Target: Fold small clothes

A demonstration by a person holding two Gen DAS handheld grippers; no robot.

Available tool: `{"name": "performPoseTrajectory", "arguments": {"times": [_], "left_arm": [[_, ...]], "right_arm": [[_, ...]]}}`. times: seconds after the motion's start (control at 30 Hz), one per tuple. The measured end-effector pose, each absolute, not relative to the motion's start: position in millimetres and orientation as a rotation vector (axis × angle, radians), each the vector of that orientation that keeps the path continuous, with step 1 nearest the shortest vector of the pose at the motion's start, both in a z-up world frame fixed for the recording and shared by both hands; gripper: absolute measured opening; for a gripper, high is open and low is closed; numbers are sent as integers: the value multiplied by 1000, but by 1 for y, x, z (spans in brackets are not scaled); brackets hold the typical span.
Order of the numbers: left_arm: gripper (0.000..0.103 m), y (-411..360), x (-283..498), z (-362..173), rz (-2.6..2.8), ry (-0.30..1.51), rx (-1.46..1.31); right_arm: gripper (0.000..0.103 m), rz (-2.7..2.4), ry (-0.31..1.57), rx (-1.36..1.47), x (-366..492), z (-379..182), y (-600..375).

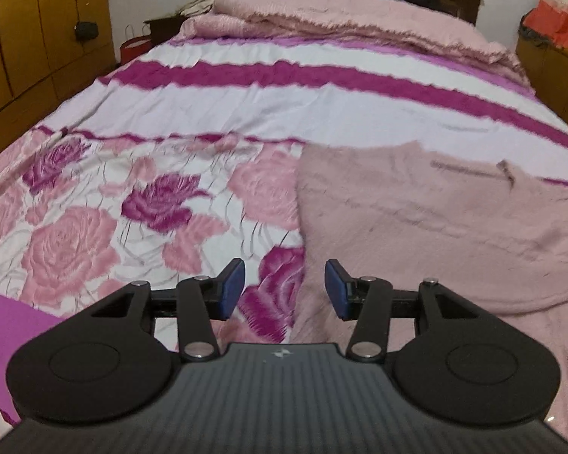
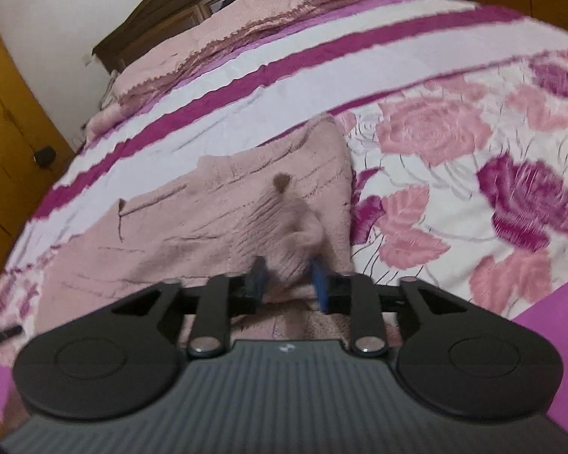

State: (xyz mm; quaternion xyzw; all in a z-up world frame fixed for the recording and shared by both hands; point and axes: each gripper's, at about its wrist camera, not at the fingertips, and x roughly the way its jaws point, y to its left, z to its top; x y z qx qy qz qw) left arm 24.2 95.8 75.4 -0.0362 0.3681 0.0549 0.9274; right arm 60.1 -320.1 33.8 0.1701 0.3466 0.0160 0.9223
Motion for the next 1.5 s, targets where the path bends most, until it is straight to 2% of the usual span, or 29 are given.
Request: {"name": "performPoseTrajectory", "arguments": {"times": [0.03, 0.1, 0.4, 0.83, 0.9, 0.93, 0.97, 1.0, 1.03, 1.13, 1.33, 1.5], "left_arm": [[55, 95, 25, 80, 104, 748, -82], [55, 92, 30, 88, 84, 737, -100], [55, 79, 81, 89, 31, 743, -209], [55, 59, 146, 31, 38, 776, -239], [45, 58, 147, 28, 33, 765, -223], [31, 57, 147, 27, 37, 759, -215], [16, 58, 147, 27, 47, 753, -205], [11, 60, 147, 26, 57, 748, -207], [8, 64, 146, 26, 64, 743, -222], [6, 74, 142, 25, 83, 724, -250], [6, 79, 140, 17, 84, 694, -252], [6, 88, 139, 13, 54, 685, -297]], "right_arm": [[61, 38, 696, 327, 57, 38, -321], [65, 56, 652, 282, 53, 49, -318], [64, 104, 592, 264, 77, 63, -319], [65, 125, 710, 293, 101, 19, -319], [65, 130, 703, 296, 99, 19, -318], [64, 132, 700, 299, 99, 20, -318], [63, 134, 693, 303, 98, 21, -318], [48, 136, 687, 300, 97, 23, -318], [36, 133, 685, 289, 96, 24, -317], [21, 126, 666, 255, 91, 31, -314], [14, 116, 629, 195, 84, 49, -304], [13, 125, 613, 161, 84, 60, -299]]}}
